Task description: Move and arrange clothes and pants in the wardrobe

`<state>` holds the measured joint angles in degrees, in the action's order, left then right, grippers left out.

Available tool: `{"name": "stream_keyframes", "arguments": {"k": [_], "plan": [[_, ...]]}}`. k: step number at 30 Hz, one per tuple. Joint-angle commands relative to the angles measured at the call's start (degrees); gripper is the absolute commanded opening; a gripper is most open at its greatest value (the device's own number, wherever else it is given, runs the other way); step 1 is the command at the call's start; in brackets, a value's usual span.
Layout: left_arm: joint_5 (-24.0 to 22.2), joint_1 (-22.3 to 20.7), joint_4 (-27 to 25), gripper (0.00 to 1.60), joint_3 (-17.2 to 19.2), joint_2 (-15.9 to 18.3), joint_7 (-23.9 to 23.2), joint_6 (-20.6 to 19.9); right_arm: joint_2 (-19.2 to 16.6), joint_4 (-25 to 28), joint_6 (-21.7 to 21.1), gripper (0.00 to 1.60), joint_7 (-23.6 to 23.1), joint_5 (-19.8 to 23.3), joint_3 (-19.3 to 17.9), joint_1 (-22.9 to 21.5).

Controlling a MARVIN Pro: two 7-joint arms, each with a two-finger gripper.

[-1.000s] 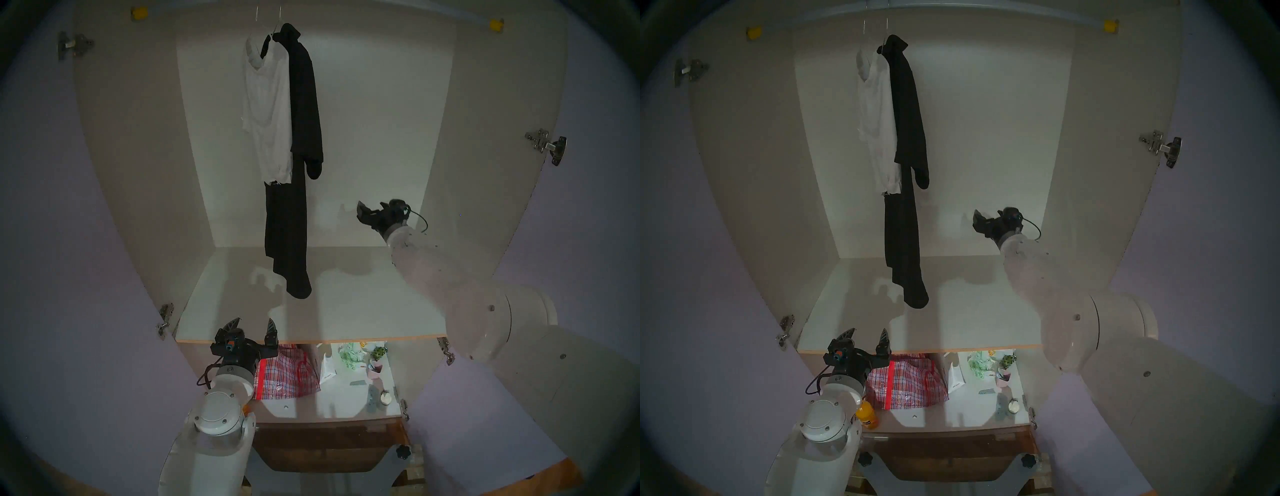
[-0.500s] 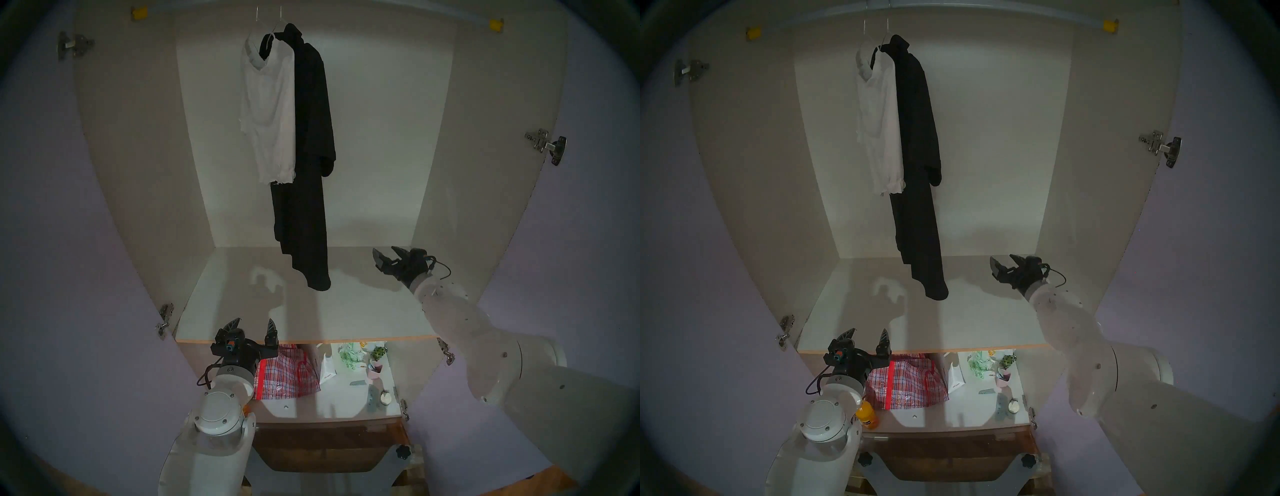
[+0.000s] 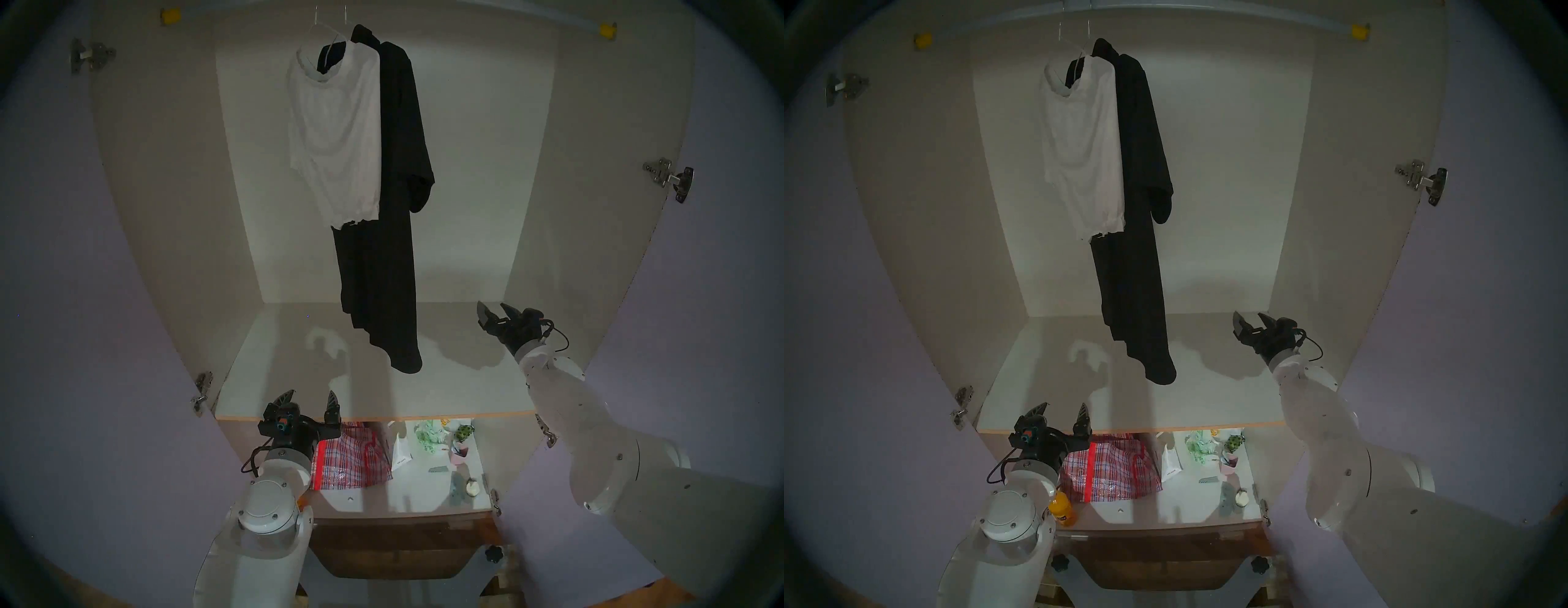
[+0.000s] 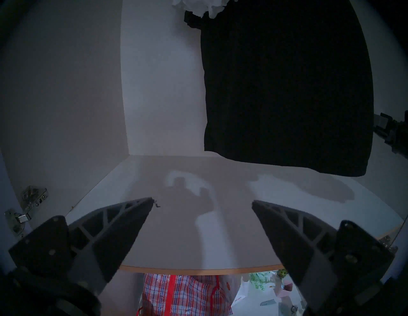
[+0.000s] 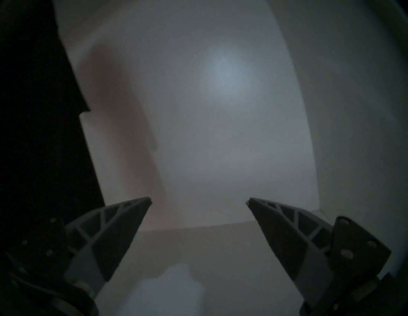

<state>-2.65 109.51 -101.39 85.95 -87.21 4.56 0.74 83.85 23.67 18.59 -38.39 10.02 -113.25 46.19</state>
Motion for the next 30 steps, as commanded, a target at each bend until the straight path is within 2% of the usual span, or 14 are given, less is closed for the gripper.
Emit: {"name": "stream_keyframes", "arguments": {"k": [1,8,14,15,17,18,19,22,26,30], "plan": [[-0.03,-0.47,-1.62,1.6,-0.07,0.06,-0.18,0.41,2.8,4.41,-4.57,1.6,1.35,3.84,-3.29,-1.25],[-0.15,-0.43,-1.72,1.6,-0.14,0.18,-0.14,0.39,7.23,13.35,-11.83,1.6,8.96,2.29,-7.21,1.17],[-0.29,-0.37,-1.84,1.6,-0.22,0.34,-0.06,0.35,10.69,24.67,-19.33,1.6,15.11,0.85,-6.76,5.55],[1.56,-0.6,-1.66,1.6,-0.94,-0.13,1.49,2.17,11.07,26.16,-20.31,1.6,15.79,0.82,-6.57,6.17],[2.76,-1.18,-1.6,1.6,-2.43,-0.6,2.09,4.38,11.32,27.52,-21.66,1.6,16.73,0.91,-6.23,6.71],[3.55,-1.62,-1.74,1.6,-3.24,-0.37,2.04,4.0,11.4,27.88,-22.01,1.6,16.83,0.86,-6.23,6.85],[6.73,-2.4,-1.24,1.6,-4.2,-0.8,4.18,6.07,11.53,28.42,-22.34,1.6,17.02,0.85,-6.17,7.1],[10.93,-5.29,0.21,1.6,-7.12,-0.67,7.95,7.48,11.68,29.05,-22.85,1.6,17.16,0.75,-6.15,7.36],[14.25,-10.83,3.5,1.6,-10.77,-1.11,13.23,5.26,11.74,29.24,-23.09,1.6,17.14,0.65,-6.18,7.41],[14.15,-14.4,5.74,1.6,-12.3,-1.59,14.52,3.75,11.66,29.32,-23.25,1.6,16.86,0.47,-6.12,7.59]]}}
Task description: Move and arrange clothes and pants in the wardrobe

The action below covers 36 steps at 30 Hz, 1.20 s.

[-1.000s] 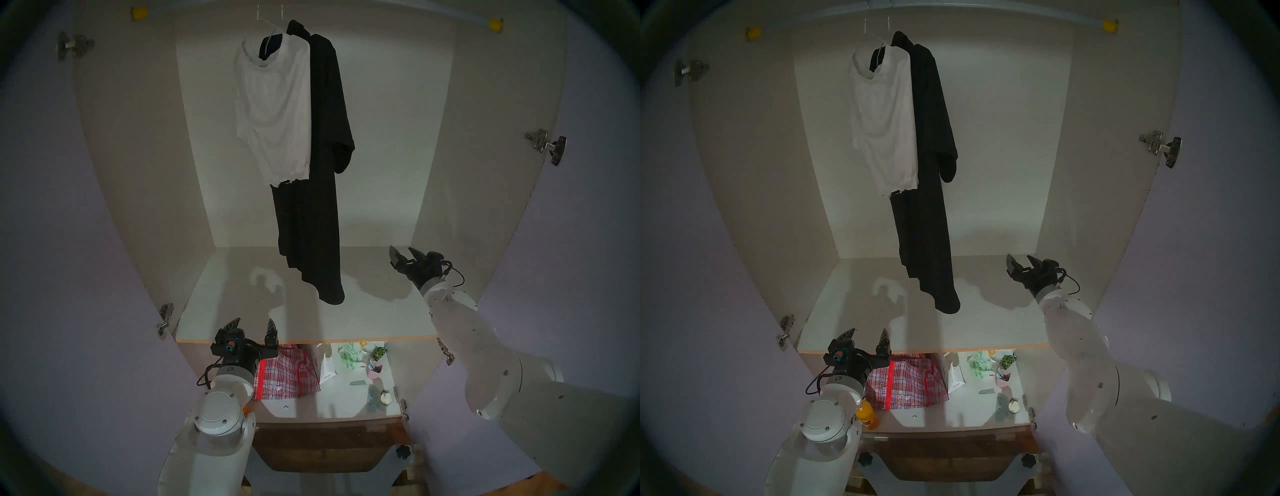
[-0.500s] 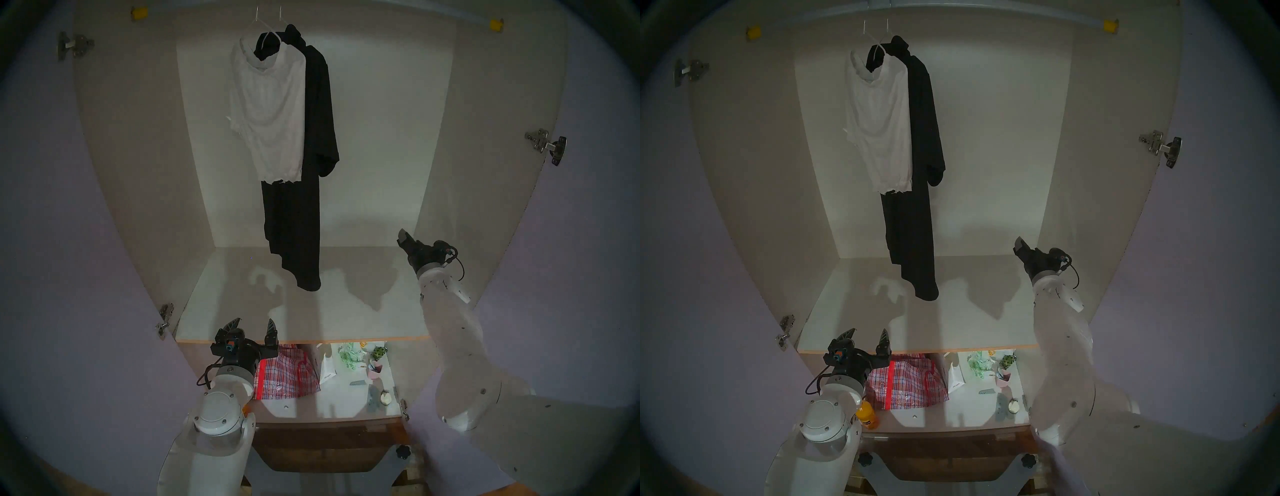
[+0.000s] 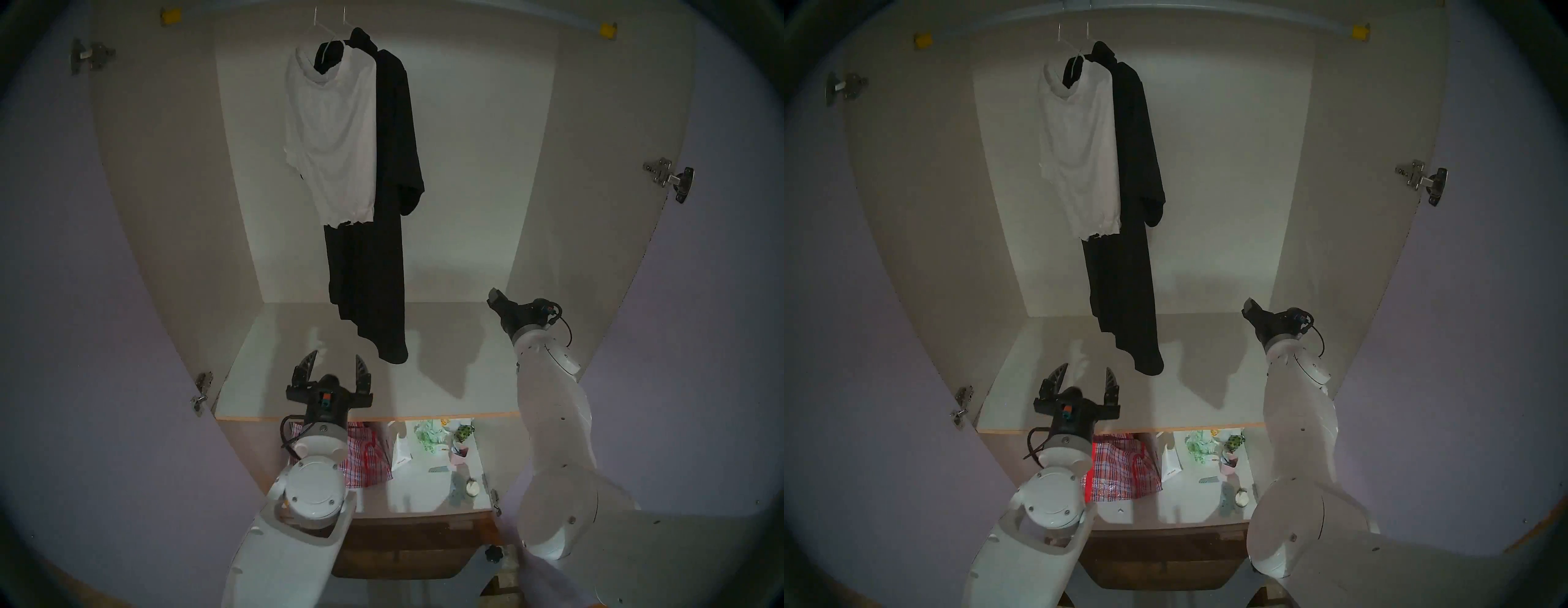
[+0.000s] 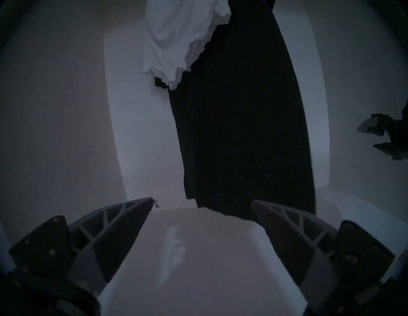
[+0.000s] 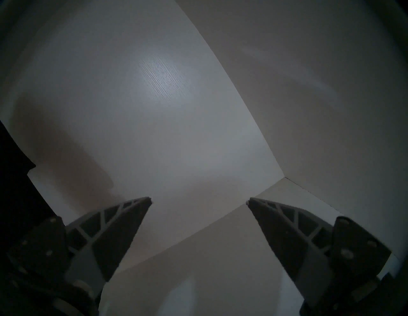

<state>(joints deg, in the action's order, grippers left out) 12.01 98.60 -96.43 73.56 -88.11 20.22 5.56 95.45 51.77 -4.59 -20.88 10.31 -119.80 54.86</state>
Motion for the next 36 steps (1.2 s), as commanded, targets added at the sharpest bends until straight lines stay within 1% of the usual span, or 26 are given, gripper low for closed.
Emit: {"name": "stream_keyframes", "arguments": {"k": [1,2,4,5,7,8,9,10,12,13,14,15,17,18,19,21,25,28,31,32,34,35,36], "plan": [[-1.41,-4.08,1.05,1.6,0.01,-0.81,-1.83,-1.42,-0.02,2.0,-1.01,1.6,-0.47,-0.39,0.79,-0.44],[-1.08,-4.64,1.42,1.6,-0.27,-0.84,-1.51,-1.62,0.22,2.71,-1.01,1.6,0.08,-0.74,0.85,0.14],[-2.88,-5.4,1.44,1.6,-0.44,-0.92,-3.16,-2.61,0.68,4.38,-1.19,1.6,0.06,-0.42,0.53,1.51],[-3.64,-5.72,1.11,1.6,-0.5,-0.74,-3.86,-3.08,0.64,5.17,-1.03,1.6,1.03,-1.5,1.03,2.29],[-7.08,-6.02,-0.5,1.6,-0.24,-0.04,-7.01,-4.5,0.35,5.28,-1.11,1.6,0.68,-1.54,1.29,3.05],[-7.24,-6.06,-1.25,1.6,-0.16,-0.03,-6.64,-5.11,0.15,5.23,-0.76,1.6,0.9,-2.07,1.69,3.37],[-9.0,-5.97,-2.53,1.6,0.22,0.08,-8.12,-6.36,0.13,5.17,-0.73,1.6,0.86,-2.03,1.68,3.35],[-10.37,-6.0,-3.34,1.6,0.57,0.3,-8.95,-6.74,0.12,5.16,-0.72,1.6,0.9,-2.03,1.7,3.36],[-13.24,-6.0,-5.67,1.6,1.22,1.84,-11.69,-8.44,0.13,5.14,-0.71,1.6,0.94,-2.09,1.71,3.36],[-15.76,-6.1,-6.91,1.6,1.48,3.01,-14.44,-9.7,0.13,5.1,-0.69,1.6,0.95,-2.13,1.69,3.34],[-16.95,-6.27,-7.82,1.6,1.77,3.89,-15.05,-10.88,0.14,5.11,-0.69,1.6,0.97,-2.17,1.7,3.34],[-18.98,-6.47,-9.05,1.6,2.05,5.31,-16.97,-11.85,0.16,5.14,-0.71,1.6,0.99,-2.24,1.68,3.34],[-21.98,-7.05,-10.75,1.6,2.49,6.71,-18.79,-14.58,0.21,5.22,-0.75,1.6,1.01,-2.35,1.64,3.34],[-24.28,-7.77,-11.1,1.6,2.57,7.64,-21.15,-16.63,0.23,5.22,-0.75,1.6,1.01,-2.38,1.63,3.34],[-24.28,-7.77,-11.1,1.6,2.57,7.64,-21.15,-16.63,0.23,5.22,-0.75,1.6,1.01,-2.38,1.63,3.34],[-25.95,-9.51,-11.07,1.6,1.63,9.07,-22.84,-19.56,0.25,5.24,-0.76,1.6,1.0,-2.45,1.59,3.33],[-24.54,-12.67,-10.26,1.6,-2.66,8.9,-21.46,-21.78,0.28,5.18,-0.73,1.6,0.98,-2.55,1.52,3.29],[-23.07,-14.5,-9.46,1.6,-5.62,7.69,-19.85,-21.22,0.29,5.18,-0.74,1.6,0.98,-2.56,1.51,3.29],[-21.25,-16.33,-7.86,1.6,-8.21,6.03,-16.59,-20.37,0.31,5.26,-0.78,1.6,0.97,-2.56,1.5,3.31],[-19.8,-17.0,-7.06,1.6,-8.99,5.1,-14.32,-20.19,0.31,5.24,-0.77,1.6,0.97,-2.56,1.5,3.3],[-19.46,-18.61,-4.89,1.6,-9.97,3.06,-11.0,-19.75,0.31,5.24,-0.77,1.6,0.97,-2.57,1.5,3.3],[-19.46,-18.61,-4.89,1.6,-9.97,3.06,-11.0,-19.75,0.31,5.24,-0.77,1.6,0.97,-2.57,1.5,3.3],[-19.16,-19.41,-3.93,1.6,-10.4,2.36,-9.56,-19.6,0.31,5.23,-0.77,1.6,0.97,-2.57,1.49,3.3]]}}
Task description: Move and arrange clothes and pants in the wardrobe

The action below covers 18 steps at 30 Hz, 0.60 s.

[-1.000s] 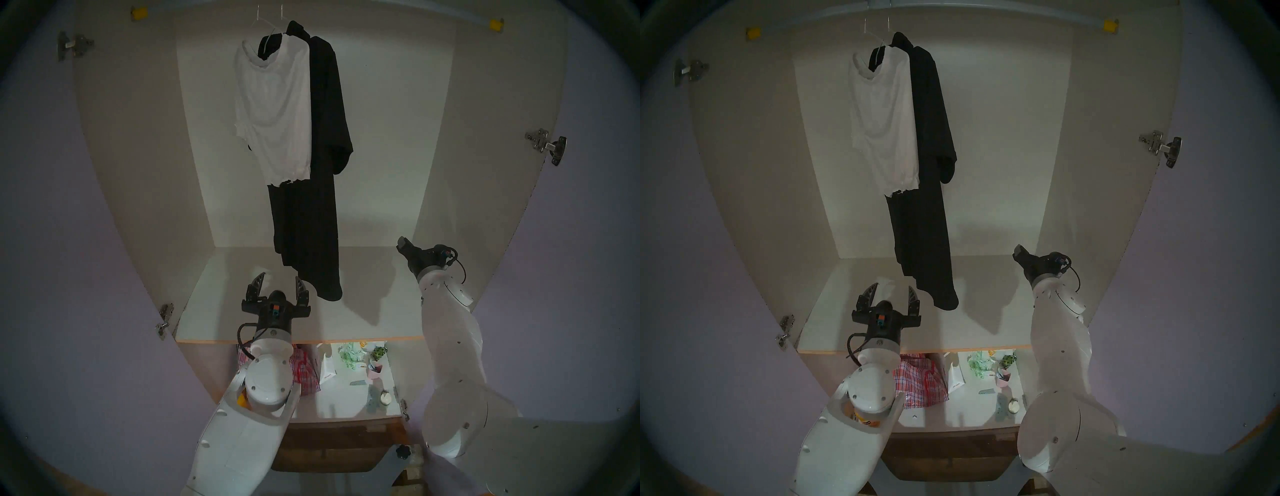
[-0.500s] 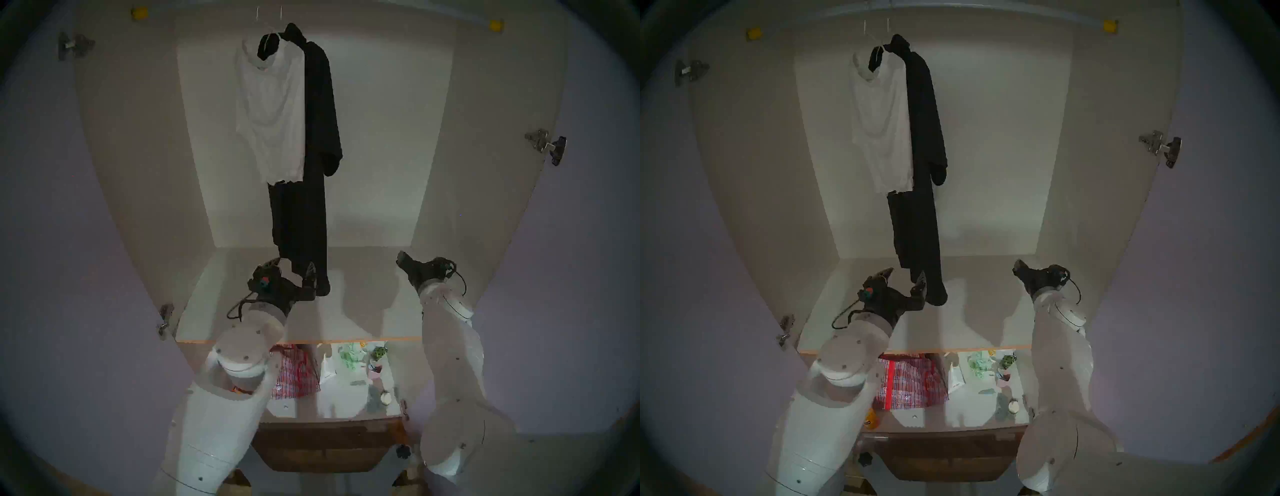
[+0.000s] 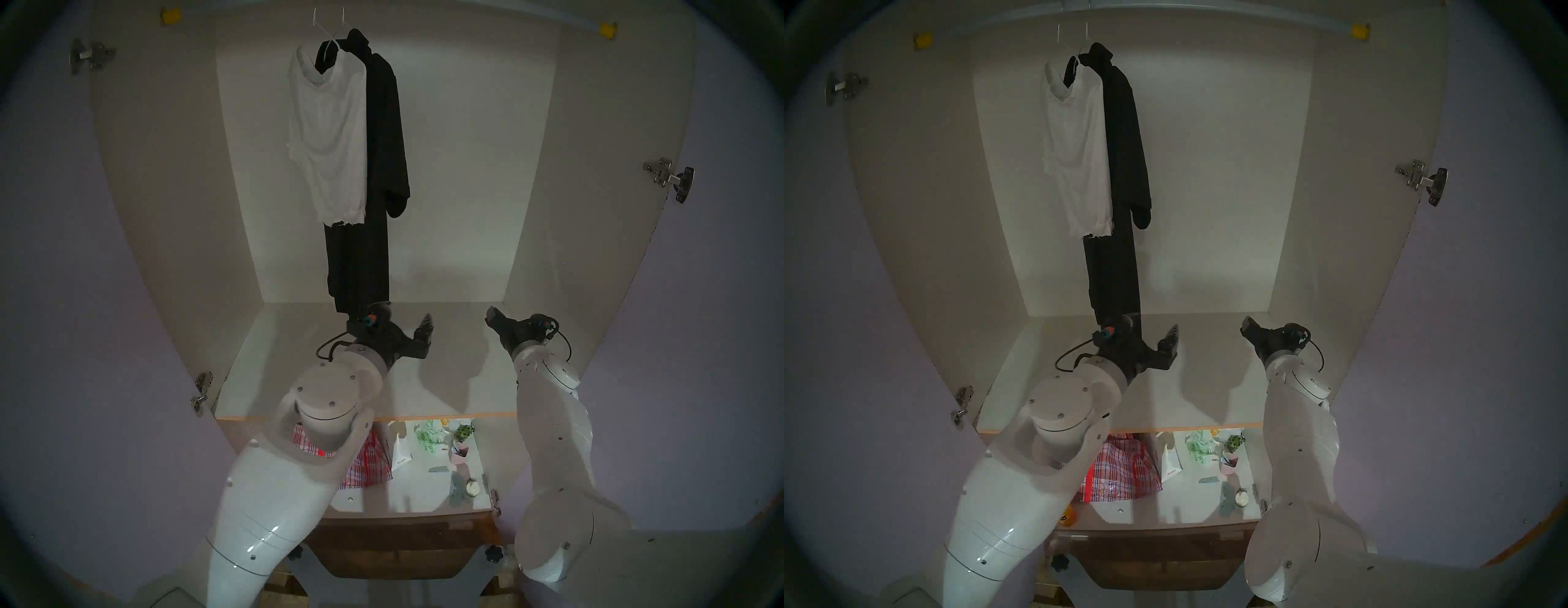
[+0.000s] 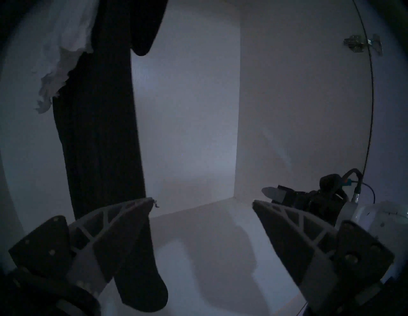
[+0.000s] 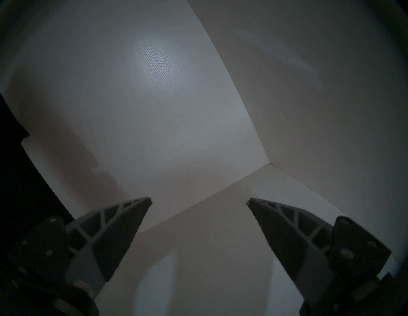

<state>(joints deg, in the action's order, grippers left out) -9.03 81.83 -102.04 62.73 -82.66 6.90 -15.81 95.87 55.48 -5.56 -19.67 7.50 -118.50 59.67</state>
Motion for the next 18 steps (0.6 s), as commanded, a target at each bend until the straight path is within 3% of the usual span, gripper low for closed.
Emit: {"name": "stream_keyframes", "arguments": {"k": [1,4,11,18], "plan": [[2.39,-3.86,3.34,1.6,0.23,-4.89,5.8,1.27,-0.11,1.52,0.2,1.6,-0.25,0.24,0.2,-1.51],[2.7,-7.48,8.26,1.6,-0.84,-8.61,10.58,2.06,-0.13,1.49,0.22,1.6,-0.25,0.25,0.21,-1.52],[5.15,-14.01,16.0,1.6,-4.09,-12.07,14.54,3.11,-0.14,1.42,0.25,1.6,-0.24,0.25,0.21,-1.54],[7.77,-20.75,24.53,1.6,-6.58,-18.04,19.78,2.63,-0.17,1.35,0.28,1.6,-0.24,0.25,0.22,-1.56]]}}
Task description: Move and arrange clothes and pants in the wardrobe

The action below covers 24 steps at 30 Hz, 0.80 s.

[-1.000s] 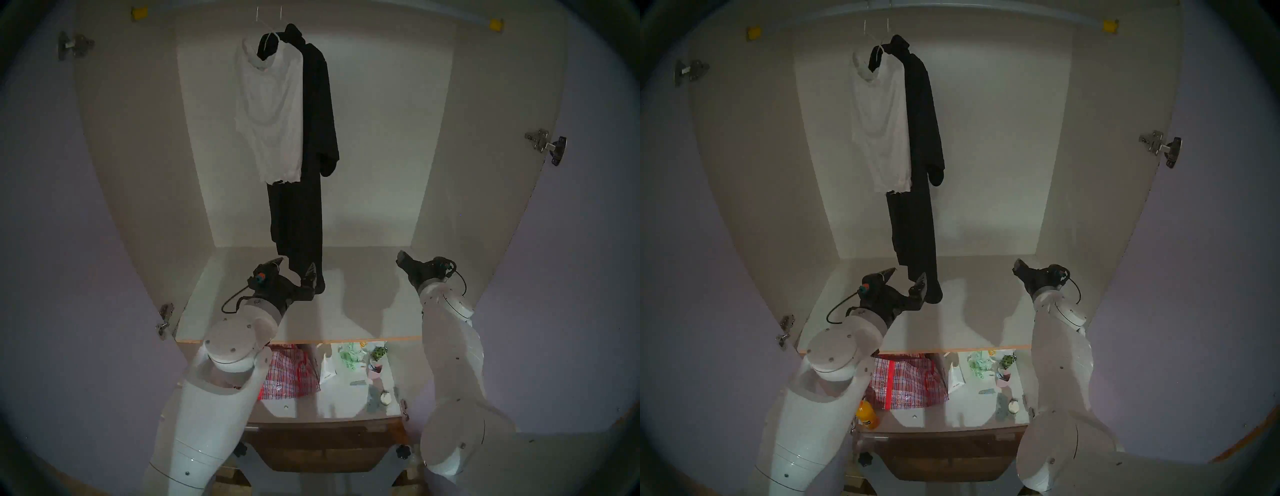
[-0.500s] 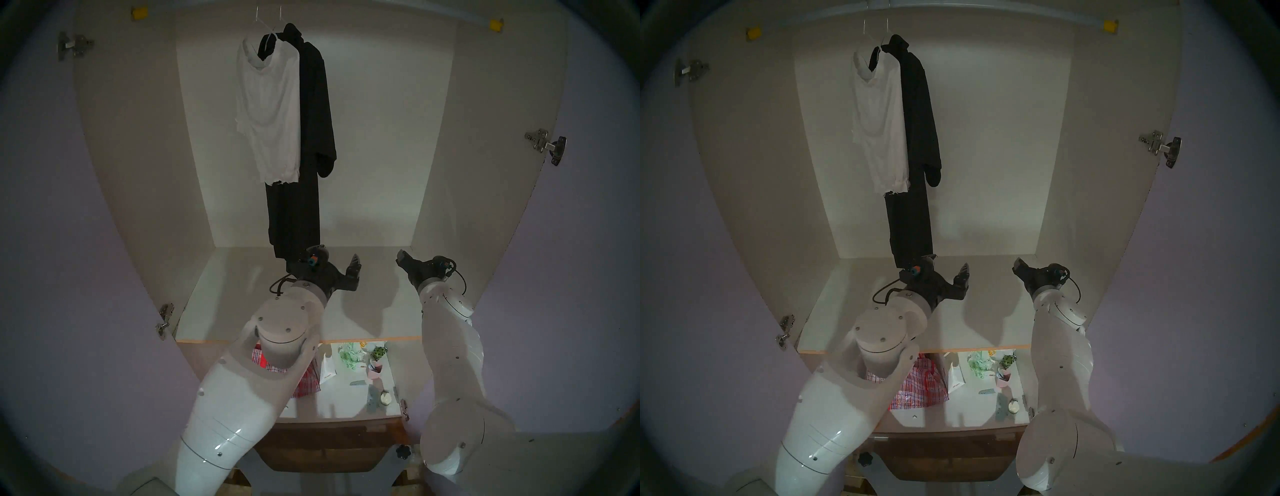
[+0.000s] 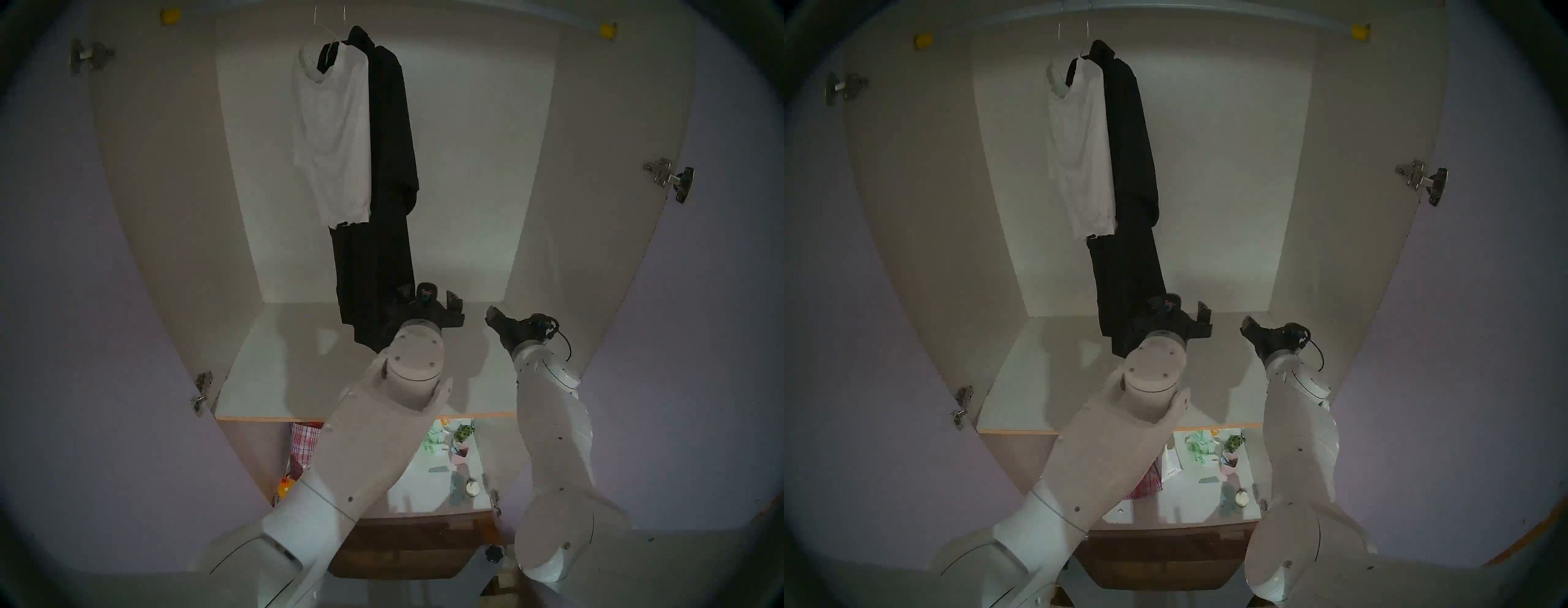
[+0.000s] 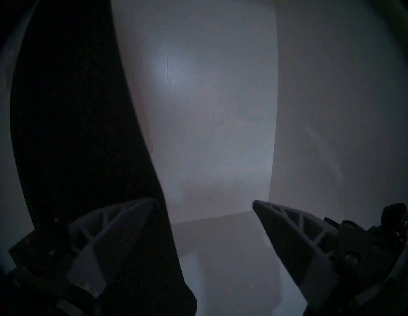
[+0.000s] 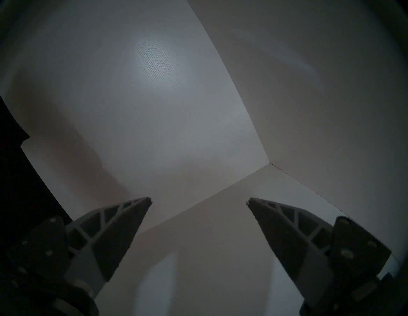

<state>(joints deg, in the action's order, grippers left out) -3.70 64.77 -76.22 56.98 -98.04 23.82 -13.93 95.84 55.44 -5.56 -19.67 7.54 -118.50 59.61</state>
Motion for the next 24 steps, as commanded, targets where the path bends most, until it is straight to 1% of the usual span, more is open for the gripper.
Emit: {"name": "stream_keyframes", "arguments": {"k": [1,3,5,7,10,11,12,14,16,17,18,20,21,22,23,24], "plan": [[2.53,-4.29,0.06,1.6,-0.62,-4.2,4.63,0.56,-0.14,1.38,0.28,1.6,-0.24,0.2,0.21,-1.51],[1.69,-5.6,2.6,1.6,-0.24,-6.71,7.6,0.24,-0.13,1.39,0.27,1.6,-0.24,0.21,0.21,-1.5],[0.57,-7.32,5.43,1.6,-0.7,-8.55,10.55,0.79,-0.13,1.42,0.26,1.6,-0.24,0.21,0.21,-1.5],[0.81,-8.71,7.92,1.6,-1.52,-9.94,12.54,1.33,-0.12,1.45,0.25,1.6,-0.24,0.21,0.21,-1.49],[0.67,-10.7,11.58,1.6,-2.51,-11.93,14.84,2.21,-0.11,1.49,0.23,1.6,-0.24,0.22,0.21,-1.48],[0.93,-11.38,12.91,1.6,-2.93,-12.48,15.31,3.27,-0.1,1.51,0.22,1.6,-0.24,0.22,0.21,-1.47],[0.66,-11.78,13.58,1.6,-2.97,-12.87,15.02,3.45,-0.1,1.51,0.22,1.6,-0.24,0.22,0.21,-1.47],[1.64,-13.07,15.62,1.6,-3.84,-13.53,15.92,4.39,-0.1,1.52,0.22,1.6,-0.24,0.22,0.21,-1.47],[3.92,-15.44,19.71,1.6,-5.18,-14.67,18.84,5.58,-0.11,1.49,0.23,1.6,-0.24,0.22,0.21,-1.48],[6.15,-16.86,21.67,1.6,-6.73,-14.51,20.12,5.95,-0.12,1.43,0.25,1.6,-0.24,0.21,0.21,-1.49],[6.73,-18.06,23.64,1.6,-7.22,-14.94,21.0,6.17,-0.17,1.42,0.27,1.6,-0.29,0.25,0.24,-1.46],[8.23,-21.42,29.08,1.6,-8.32,-15.96,23.18,4.99,-0.19,1.43,0.27,1.6,-0.3,0.27,0.26,-1.45],[9.89,-22.1,30.3,1.6,-8.67,-15.83,22.67,4.55,-0.14,1.43,0.26,1.6,-0.24,0.24,0.23,-1.49],[10.66,-23.57,32.4,1.6,-9.61,-15.77,23.65,5.12,-0.14,1.43,0.26,1.6,-0.24,0.23,0.23,-1.49],[11.93,-24.51,33.67,1.6,-9.95,-15.77,24.17,4.32,-0.14,1.42,0.26,1.6,-0.24,0.23,0.23,-1.49],[12.53,-25.46,35.15,1.6,-9.65,-16.17,23.95,4.35,-0.13,1.43,0.26,1.6,-0.24,0.23,0.23,-1.49]]}}
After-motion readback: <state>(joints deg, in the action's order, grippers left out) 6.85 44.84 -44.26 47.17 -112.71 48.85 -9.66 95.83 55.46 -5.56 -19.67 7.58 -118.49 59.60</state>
